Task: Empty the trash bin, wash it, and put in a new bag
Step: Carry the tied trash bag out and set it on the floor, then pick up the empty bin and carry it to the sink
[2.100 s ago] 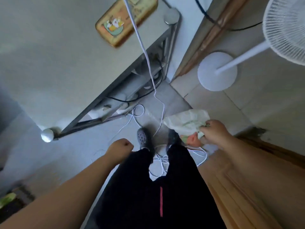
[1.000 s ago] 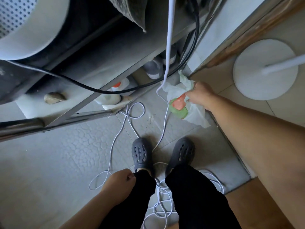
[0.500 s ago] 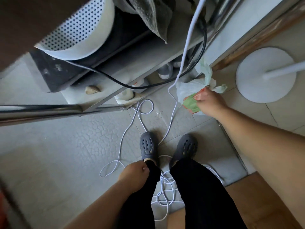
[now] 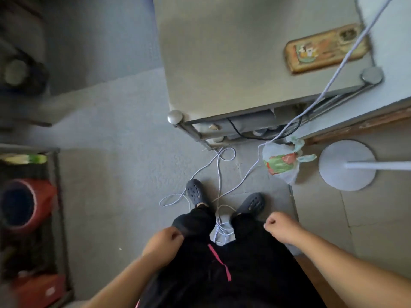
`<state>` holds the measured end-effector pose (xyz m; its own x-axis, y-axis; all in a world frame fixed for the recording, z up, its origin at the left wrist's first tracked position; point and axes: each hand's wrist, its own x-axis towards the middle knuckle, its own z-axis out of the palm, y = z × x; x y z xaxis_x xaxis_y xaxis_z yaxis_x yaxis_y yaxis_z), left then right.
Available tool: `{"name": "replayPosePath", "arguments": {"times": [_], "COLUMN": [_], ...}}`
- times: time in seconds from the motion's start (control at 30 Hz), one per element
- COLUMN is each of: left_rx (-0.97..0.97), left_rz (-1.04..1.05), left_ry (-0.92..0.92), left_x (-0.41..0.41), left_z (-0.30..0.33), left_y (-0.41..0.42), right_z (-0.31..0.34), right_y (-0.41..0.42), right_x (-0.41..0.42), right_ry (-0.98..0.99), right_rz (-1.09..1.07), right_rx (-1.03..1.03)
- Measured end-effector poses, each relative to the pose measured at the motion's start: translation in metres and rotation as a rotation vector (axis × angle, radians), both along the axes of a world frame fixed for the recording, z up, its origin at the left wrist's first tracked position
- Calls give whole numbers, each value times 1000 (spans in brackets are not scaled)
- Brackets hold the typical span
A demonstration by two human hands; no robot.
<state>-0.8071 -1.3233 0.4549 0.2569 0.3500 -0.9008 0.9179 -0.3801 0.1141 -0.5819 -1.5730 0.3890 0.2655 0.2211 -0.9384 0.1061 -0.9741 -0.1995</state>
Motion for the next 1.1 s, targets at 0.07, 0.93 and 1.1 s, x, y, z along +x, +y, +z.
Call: {"name": "replayPosePath", "arguments": {"times": [0.07,0.93,1.1], "left_rx": [36,91,3], "left_rz": [104,828,782], "left_ry": [-3,-120,-23], "left_x": [-22,-220,-201], "left_z": [20,56,49], "left_y": [12,350,371], "right_z": [27,125,99], "right_y": [2,409,442], "right_x": [-1,-46,-19], "right_ry": [-25,-207,-192], "right_rz": [80,253,293], "right_rx": [-47,138,41]}}
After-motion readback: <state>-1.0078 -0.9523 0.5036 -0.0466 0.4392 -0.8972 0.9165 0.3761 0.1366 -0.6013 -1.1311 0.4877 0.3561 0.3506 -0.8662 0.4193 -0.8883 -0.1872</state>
